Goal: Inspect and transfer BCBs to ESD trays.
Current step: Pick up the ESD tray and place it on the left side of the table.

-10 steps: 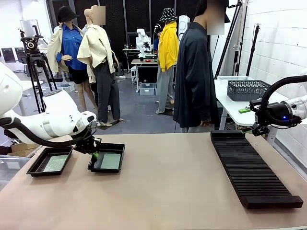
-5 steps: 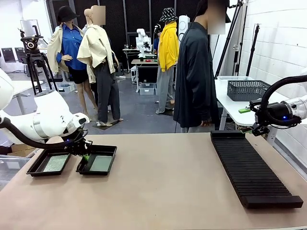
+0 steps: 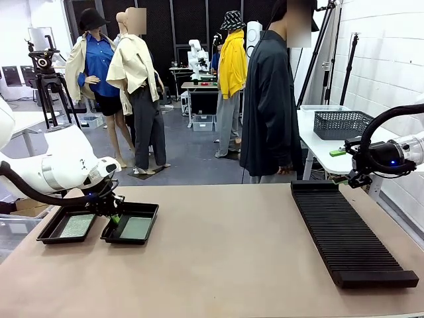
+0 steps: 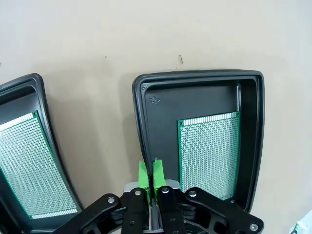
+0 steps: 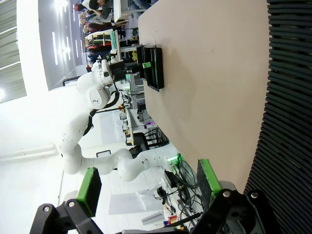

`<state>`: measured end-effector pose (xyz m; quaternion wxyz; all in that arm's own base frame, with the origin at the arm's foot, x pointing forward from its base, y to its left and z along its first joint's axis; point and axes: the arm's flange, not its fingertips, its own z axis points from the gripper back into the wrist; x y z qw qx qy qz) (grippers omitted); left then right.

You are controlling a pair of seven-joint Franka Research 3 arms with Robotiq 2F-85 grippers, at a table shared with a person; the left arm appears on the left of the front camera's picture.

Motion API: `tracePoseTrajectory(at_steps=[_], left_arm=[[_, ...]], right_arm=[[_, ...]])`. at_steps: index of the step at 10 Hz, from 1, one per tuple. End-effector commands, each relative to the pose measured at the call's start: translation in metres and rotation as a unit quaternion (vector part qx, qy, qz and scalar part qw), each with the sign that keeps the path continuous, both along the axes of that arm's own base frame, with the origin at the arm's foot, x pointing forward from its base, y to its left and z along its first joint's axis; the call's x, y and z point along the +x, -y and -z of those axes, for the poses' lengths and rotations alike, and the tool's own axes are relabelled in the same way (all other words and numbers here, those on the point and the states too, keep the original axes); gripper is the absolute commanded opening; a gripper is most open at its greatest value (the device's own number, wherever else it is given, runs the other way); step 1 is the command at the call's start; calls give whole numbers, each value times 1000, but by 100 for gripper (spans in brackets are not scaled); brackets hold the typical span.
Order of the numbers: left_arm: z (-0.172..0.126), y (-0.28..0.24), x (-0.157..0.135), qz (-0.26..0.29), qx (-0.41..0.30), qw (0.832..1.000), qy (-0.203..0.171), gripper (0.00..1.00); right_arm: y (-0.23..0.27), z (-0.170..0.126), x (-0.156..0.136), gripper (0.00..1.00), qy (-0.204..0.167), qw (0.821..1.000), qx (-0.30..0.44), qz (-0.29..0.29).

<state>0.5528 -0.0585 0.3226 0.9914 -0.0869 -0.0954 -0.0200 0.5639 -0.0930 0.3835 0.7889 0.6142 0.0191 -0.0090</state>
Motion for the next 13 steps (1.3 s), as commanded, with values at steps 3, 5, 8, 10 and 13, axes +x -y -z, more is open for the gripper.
tracePoseTrajectory(at_steps=[3,5,8,10,13], left_arm=[[-6,-7,-4,12,5,1000,-10,61],[-15,-4,-4,4,-13,999,-29,100],[-28,-2,-3,-8,-10,1000,-20,100],[-29,-1,-3,-9,-8,1000,-20,100],[-28,0,-3,-5,-7,1000,-20,100]], right_arm=[[-2,-2,0,100,-6,1000,0,0],[-2,-2,0,100,-6,1000,0,0],[-2,-2,0,100,-6,1000,0,0],[-2,-2,0,100,-6,1000,0,0],[-2,-2,0,100,-6,1000,0,0]])
